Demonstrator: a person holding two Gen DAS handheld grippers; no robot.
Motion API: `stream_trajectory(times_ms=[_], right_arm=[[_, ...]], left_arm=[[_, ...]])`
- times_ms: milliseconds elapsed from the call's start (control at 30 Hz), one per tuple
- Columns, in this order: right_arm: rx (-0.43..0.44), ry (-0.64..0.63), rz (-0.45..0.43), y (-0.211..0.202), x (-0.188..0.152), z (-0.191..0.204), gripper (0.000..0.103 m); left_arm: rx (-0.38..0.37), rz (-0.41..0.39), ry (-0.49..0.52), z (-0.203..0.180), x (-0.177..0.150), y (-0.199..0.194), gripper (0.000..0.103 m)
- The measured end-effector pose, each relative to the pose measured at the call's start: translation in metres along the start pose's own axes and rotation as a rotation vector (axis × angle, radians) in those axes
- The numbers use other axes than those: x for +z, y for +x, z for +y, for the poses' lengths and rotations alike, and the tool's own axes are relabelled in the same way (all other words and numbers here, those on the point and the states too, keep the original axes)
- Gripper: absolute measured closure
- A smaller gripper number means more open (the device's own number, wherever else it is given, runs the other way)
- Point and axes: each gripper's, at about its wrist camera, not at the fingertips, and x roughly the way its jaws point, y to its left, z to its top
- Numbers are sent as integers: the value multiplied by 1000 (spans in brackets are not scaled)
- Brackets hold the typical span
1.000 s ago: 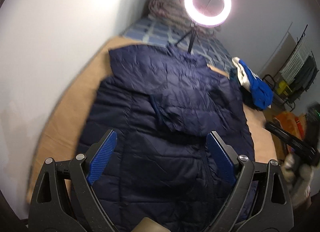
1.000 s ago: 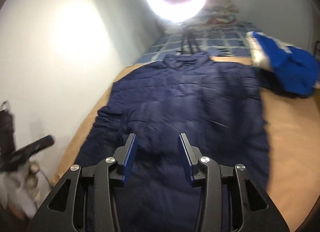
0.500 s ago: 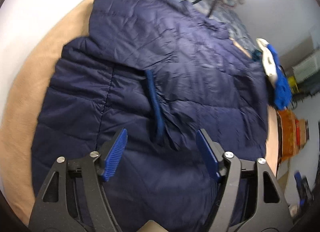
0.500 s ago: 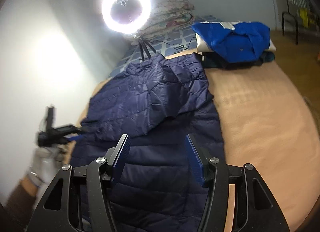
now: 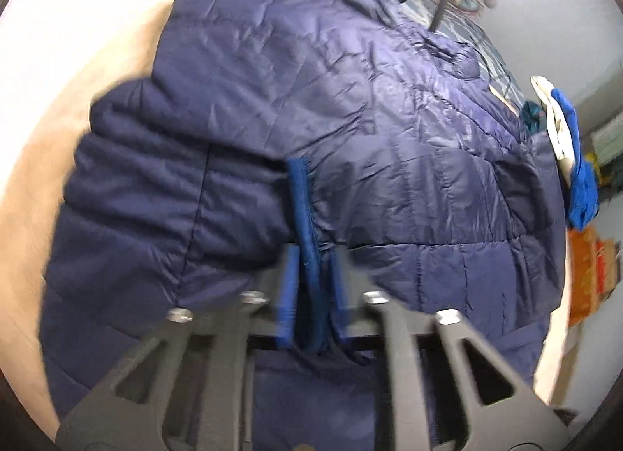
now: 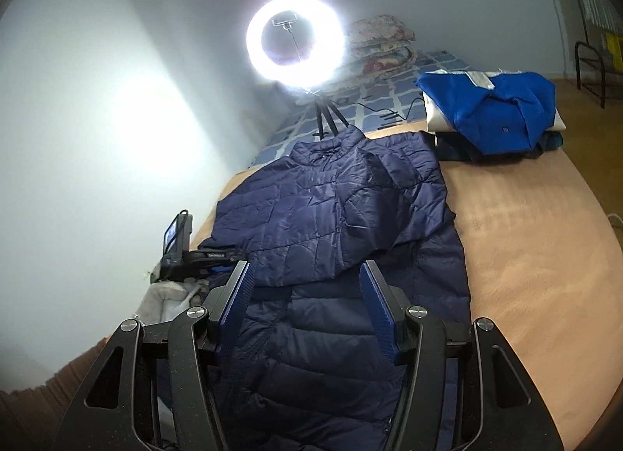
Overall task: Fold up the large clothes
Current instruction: 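Grasp the other sleeve cuff with the left gripper, then fold the held sleeve across the jacket body with the left gripper and open it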
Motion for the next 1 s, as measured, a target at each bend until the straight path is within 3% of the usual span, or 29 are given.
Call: stream_trajectory(times_ms=[300, 467, 667, 800, 833, 900, 933, 1000], right_arm=[[-18, 41, 34, 14, -3, -7, 47], [-38, 4, 47, 23, -5, -1, 47], [-85, -95, 42, 26, -8, 13, 47], [-97, -118, 54, 28, -10, 15, 47], [-97, -118, 58, 28, -10, 15, 47], [-101, -116, 59, 29, -10, 14, 47], [-98, -113, 61, 29, -10, 13, 47], [-88, -98, 71, 30, -11, 13, 47]], left_arm=[[149, -215, 199, -21, 46, -31, 99], [182, -252, 158, -6, 86, -18, 100], [181, -259, 120, 14, 117, 12, 102], [55, -223, 54, 33, 116, 21, 102], [35, -214, 34, 37, 115, 21, 98], [-53, -170, -28, 51, 115, 26, 66], [-93, -151, -68, 59, 117, 29, 42], [-125, -127, -126, 68, 119, 33, 39]])
